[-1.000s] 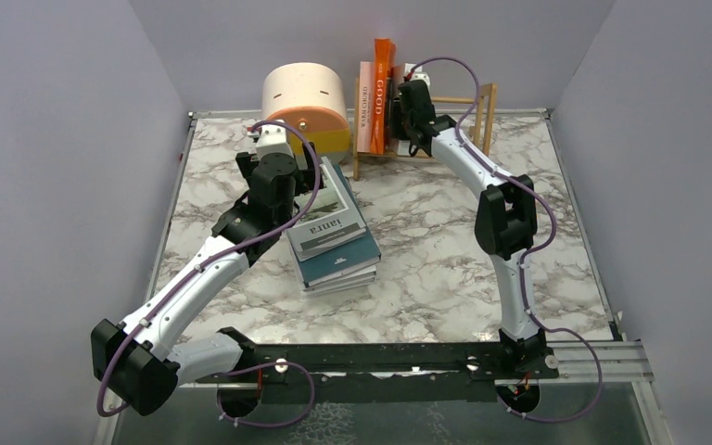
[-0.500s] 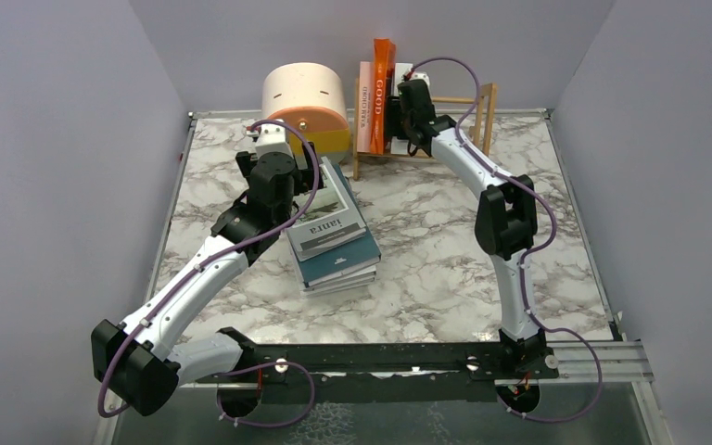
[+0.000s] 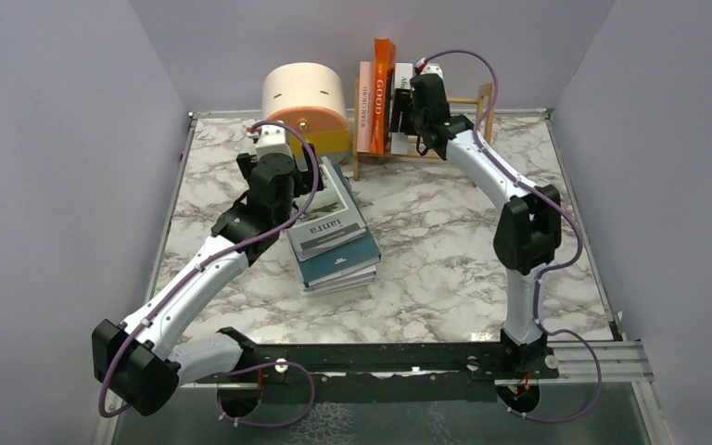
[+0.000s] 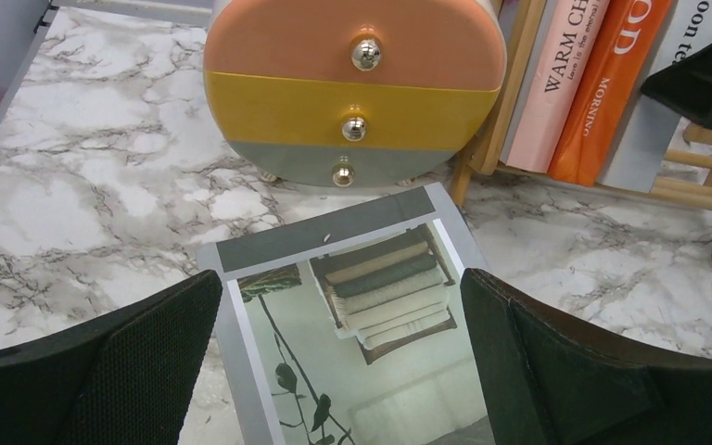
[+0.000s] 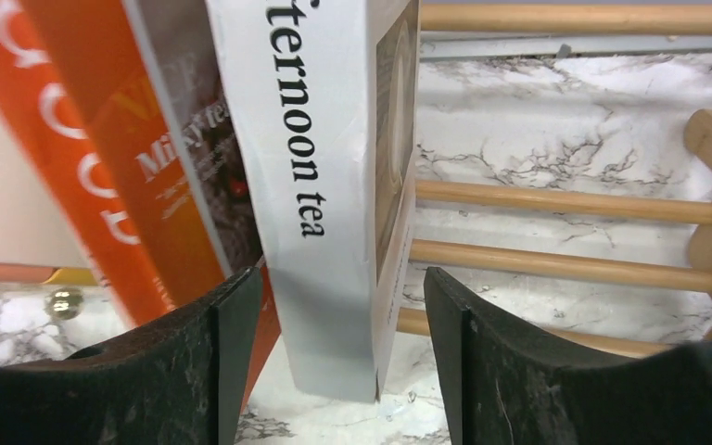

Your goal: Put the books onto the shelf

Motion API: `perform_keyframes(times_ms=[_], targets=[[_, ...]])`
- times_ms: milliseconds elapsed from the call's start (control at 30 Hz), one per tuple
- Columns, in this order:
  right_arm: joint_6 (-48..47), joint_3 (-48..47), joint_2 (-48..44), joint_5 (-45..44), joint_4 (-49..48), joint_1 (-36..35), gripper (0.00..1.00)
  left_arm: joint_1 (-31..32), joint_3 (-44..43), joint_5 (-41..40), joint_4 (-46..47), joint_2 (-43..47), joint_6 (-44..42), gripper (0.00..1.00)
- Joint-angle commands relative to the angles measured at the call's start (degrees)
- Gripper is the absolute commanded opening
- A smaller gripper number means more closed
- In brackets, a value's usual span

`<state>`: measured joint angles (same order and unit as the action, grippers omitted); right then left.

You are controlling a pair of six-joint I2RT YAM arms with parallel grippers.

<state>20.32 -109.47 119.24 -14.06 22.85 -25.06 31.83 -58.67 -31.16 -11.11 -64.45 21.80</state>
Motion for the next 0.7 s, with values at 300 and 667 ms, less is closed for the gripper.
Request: perform_keyframes(times_ms=[300, 667], targets=[[1.89, 20.27, -24.58, 9.19, -6.83, -1.5, 0.7, -1.72, -1.2, 3.65, -8.06, 3.34, 4.58, 0.99], [9.34, 41.01, -36.78, 31.63, -18.06, -5.32, 0.7, -1.8, 2.95, 5.7, -8.49, 3.82, 6.64, 0.99]])
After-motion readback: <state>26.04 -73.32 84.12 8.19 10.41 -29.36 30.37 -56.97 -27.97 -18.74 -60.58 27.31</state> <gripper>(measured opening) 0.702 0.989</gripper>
